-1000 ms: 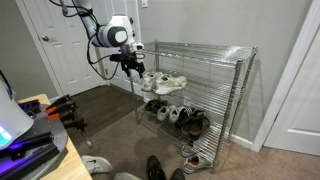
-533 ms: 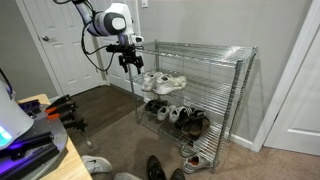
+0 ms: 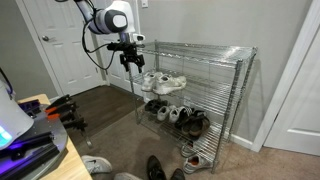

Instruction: Remove the sneakers from the first to the second shelf on the shoe rack

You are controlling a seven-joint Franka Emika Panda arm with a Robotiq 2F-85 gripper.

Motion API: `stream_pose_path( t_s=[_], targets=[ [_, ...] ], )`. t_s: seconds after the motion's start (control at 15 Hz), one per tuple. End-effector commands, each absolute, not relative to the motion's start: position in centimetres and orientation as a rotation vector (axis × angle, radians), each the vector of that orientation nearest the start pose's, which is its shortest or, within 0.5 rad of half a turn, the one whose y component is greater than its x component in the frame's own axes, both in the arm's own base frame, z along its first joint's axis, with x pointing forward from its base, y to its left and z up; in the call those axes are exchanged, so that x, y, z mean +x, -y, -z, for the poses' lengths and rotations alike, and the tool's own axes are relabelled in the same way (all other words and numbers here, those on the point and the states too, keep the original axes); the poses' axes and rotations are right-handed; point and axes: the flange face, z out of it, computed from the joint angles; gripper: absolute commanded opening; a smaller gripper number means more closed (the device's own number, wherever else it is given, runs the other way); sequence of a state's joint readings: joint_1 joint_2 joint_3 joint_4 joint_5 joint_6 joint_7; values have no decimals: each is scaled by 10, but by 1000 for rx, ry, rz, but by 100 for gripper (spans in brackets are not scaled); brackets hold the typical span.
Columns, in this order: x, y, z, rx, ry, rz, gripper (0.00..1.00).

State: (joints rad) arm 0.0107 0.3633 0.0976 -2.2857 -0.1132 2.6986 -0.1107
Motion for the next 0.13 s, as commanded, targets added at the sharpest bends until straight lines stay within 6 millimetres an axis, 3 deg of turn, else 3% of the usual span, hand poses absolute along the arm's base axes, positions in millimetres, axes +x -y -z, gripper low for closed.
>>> stream_pose_path(
  t_s=[0.0, 0.07],
  targets=[
    [533, -63, -199, -3119, 492, 82, 100],
    [533, -63, -199, -3119, 492, 82, 100]
  ],
)
